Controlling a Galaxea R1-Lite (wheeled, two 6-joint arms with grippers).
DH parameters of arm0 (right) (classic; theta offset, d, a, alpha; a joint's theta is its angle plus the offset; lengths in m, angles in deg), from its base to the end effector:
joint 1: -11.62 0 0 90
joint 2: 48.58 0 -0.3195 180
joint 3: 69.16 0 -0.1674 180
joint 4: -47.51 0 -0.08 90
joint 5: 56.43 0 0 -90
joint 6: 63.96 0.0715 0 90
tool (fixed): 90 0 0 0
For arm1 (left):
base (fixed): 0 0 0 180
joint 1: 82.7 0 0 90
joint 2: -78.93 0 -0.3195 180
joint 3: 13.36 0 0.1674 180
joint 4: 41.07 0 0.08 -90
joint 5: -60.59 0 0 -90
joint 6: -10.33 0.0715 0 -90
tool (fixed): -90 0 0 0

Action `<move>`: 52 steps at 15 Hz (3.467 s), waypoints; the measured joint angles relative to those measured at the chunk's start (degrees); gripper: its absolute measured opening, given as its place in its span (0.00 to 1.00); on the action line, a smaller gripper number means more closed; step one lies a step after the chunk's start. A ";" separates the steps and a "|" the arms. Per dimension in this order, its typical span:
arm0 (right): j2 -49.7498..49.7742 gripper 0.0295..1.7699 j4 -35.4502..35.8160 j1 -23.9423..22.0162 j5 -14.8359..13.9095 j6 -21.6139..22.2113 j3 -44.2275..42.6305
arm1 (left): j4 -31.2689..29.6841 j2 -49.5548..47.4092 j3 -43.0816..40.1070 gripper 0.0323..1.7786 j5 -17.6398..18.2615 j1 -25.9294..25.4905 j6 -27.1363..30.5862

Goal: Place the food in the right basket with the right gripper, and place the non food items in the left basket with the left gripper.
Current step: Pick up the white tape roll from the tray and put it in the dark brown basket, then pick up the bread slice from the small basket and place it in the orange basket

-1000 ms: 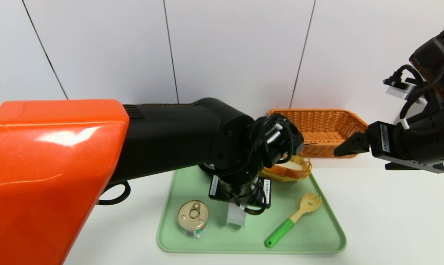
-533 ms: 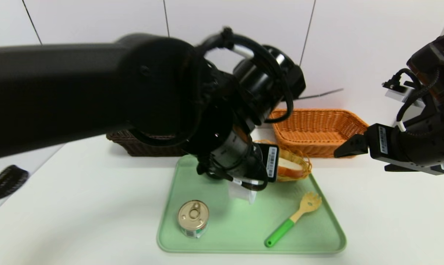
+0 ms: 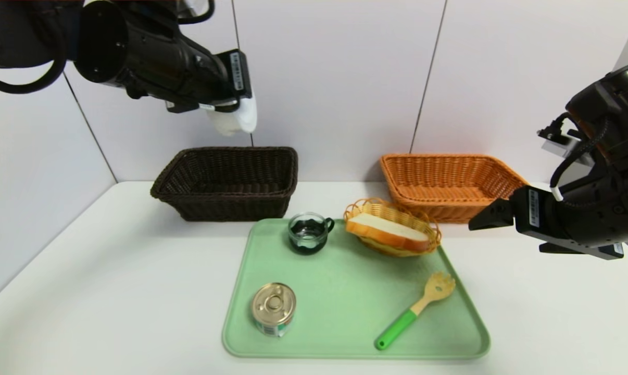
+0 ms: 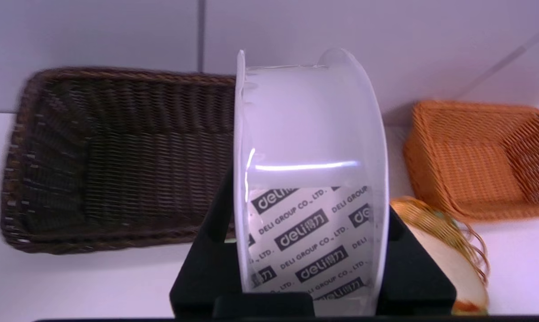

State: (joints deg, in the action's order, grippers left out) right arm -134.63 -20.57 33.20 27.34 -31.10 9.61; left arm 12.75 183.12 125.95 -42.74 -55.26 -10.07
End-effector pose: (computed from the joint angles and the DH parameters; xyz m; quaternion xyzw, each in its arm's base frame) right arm 0.2174 0.0776 0.2421 0.1483 0.4485 -0.0076 0.8813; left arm 0.3244 -0.1498 0.3581 -0.1177 0.1713 -0.0923 0.9738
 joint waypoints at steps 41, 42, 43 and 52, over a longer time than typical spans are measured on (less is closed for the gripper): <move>7.58 0.97 21.39 0.41 28.16 38.36 9.05 | 6.36 -0.01 -5.32 0.90 11.41 -14.76 1.13; 8.35 0.97 21.75 0.88 28.05 36.07 10.68 | 6.17 -1.16 -7.41 0.91 11.50 -14.54 0.98; 9.29 0.97 22.11 1.13 28.07 34.45 12.63 | 5.95 -2.24 -9.47 0.91 11.93 -14.28 0.77; 12.87 0.97 50.54 1.68 27.97 37.38 38.05 | 5.86 -7.73 -15.02 0.94 12.92 -10.63 -3.45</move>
State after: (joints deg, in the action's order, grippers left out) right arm -121.76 29.97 34.88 55.30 6.27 47.65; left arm 18.62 175.40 110.93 -29.82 -65.89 -13.52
